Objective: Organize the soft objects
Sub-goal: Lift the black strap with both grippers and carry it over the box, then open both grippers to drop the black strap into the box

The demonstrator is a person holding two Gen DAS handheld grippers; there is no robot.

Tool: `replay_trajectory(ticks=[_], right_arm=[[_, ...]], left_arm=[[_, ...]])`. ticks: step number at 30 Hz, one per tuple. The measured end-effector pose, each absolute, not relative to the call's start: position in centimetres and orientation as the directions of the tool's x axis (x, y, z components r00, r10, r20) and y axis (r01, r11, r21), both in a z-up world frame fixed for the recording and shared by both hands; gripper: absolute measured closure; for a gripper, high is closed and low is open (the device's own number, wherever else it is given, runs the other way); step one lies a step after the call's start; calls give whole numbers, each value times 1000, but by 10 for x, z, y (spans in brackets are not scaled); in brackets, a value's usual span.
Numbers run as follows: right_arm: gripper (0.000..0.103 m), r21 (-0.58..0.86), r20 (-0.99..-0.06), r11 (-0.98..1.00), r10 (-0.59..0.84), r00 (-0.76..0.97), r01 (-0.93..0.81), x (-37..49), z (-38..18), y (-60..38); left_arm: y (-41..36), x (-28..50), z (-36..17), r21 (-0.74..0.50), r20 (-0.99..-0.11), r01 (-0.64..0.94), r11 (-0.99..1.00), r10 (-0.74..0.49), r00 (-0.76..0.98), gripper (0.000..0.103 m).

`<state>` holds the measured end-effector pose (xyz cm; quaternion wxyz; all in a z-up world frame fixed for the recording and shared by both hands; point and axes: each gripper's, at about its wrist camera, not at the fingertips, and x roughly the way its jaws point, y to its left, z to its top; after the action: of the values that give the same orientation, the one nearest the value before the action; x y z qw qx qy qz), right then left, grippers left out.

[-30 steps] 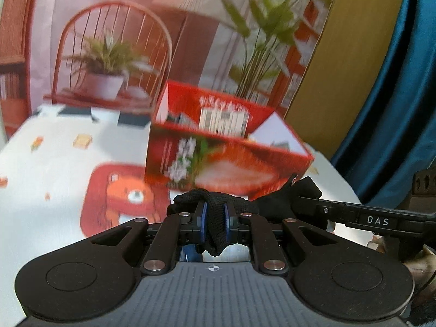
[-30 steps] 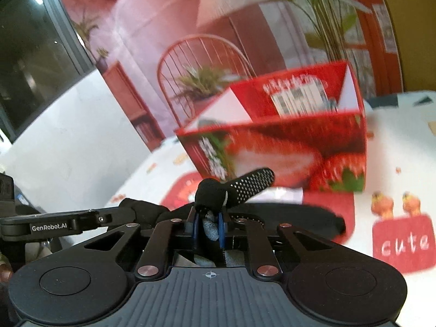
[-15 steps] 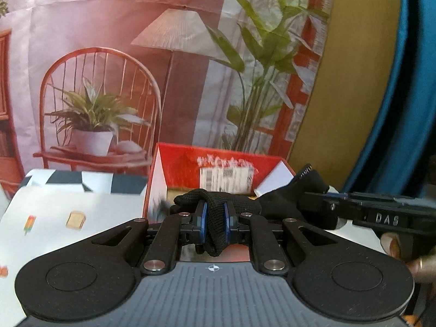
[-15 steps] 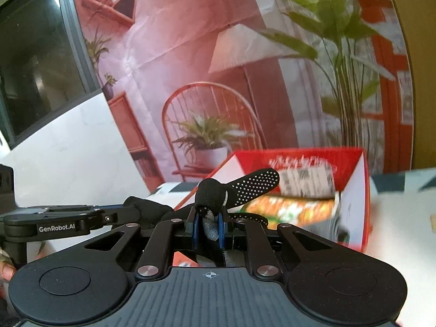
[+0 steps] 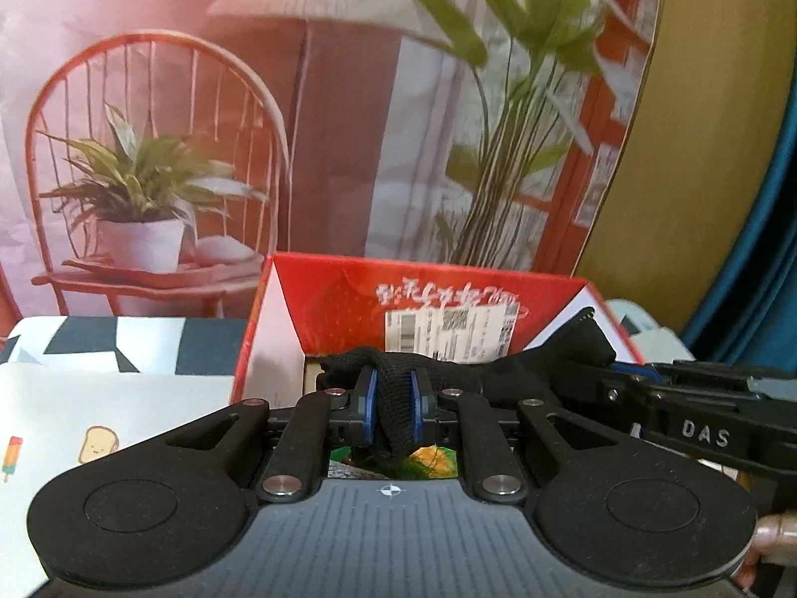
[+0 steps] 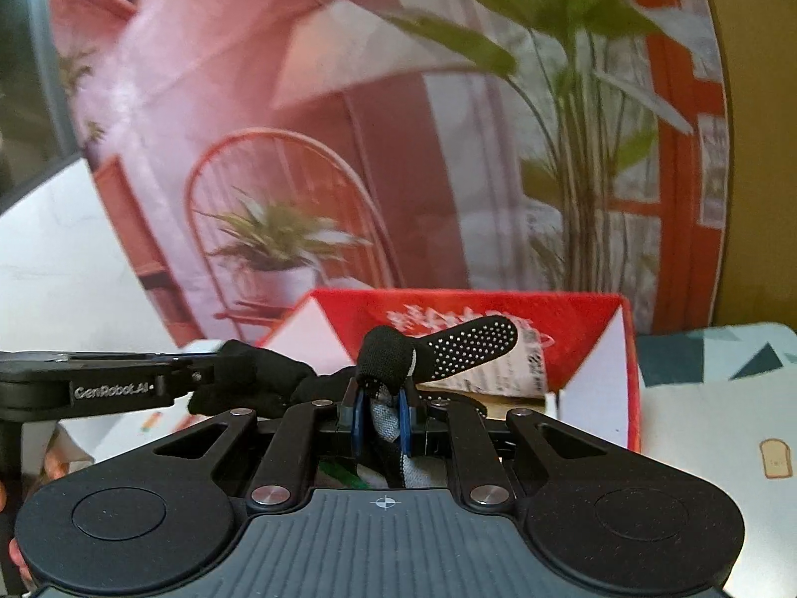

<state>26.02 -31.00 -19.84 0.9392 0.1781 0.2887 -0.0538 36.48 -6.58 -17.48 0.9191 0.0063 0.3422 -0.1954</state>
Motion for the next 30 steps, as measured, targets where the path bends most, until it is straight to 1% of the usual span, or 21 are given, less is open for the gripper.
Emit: replay_trajectory(ticks=[1,3,4,6,10,16,17,18,20,21,22,23,24,25,26,27,29,30], right_arm=[[90,303,-573,928,-5,819,218,263,-204,-312],[91,298,-603,919,-28,798,258,271,-215,-317],[91,296,-614,915,-37,788,273,273,-219,-318],[91,275,-644,910,-65,762,310,277,-226,-320],[91,236,-693,910,-88,715,341,284,-239,-318],[90,198,-742,922,-80,666,332,298,-247,-304],[89,186,-743,925,-88,664,331,298,-247,-301],[86,175,-742,928,-95,664,328,298,-245,-299],[74,156,-728,932,-116,675,328,293,-240,-296],[71,149,-719,933,-126,683,328,290,-236,-296],[62,139,-712,935,-135,689,327,287,-232,-294],[50,128,-700,939,-143,699,320,282,-228,-291],[43,120,-688,942,-148,711,312,278,-224,-291],[32,113,-671,947,-150,726,301,272,-219,-289],[28,109,-654,952,-148,742,286,265,-214,-286],[26,107,-643,956,-142,753,272,260,-210,-284],[13,101,-625,961,-139,768,257,246,-202,-278],[10,102,-615,962,-138,776,253,239,-198,-275]], left_arm=[[-68,368,-179,-111,-645,366,924,-347,681,79],[-68,370,-184,-89,-649,370,925,-336,683,41],[-66,368,-184,-82,-640,368,926,-332,693,37],[-63,364,-183,-76,-627,378,923,-339,702,36],[-58,361,-182,-70,-633,370,926,-328,701,36],[-46,355,-178,-74,-637,342,937,-308,707,36],[-44,354,-177,-74,-634,341,937,-308,709,36],[-43,352,-175,-76,-631,340,938,-309,712,36],[-39,348,-173,-78,-627,334,939,-307,716,36],[-36,346,-173,-80,-628,331,940,-305,716,36],[-34,343,-172,-84,-627,328,941,-306,716,36],[-32,340,-171,-89,-626,327,941,-308,716,36],[-29,336,-171,-94,-625,327,940,-311,716,36],[-27,331,-170,-98,-623,326,940,-313,717,36],[-24,326,-169,-99,-620,326,940,-314,719,36],[-21,320,-168,-98,-617,328,940,-316,721,36],[-16,307,-165,-100,-612,334,937,-322,722,36],[-13,299,-165,-102,-610,337,936,-327,722,36]])
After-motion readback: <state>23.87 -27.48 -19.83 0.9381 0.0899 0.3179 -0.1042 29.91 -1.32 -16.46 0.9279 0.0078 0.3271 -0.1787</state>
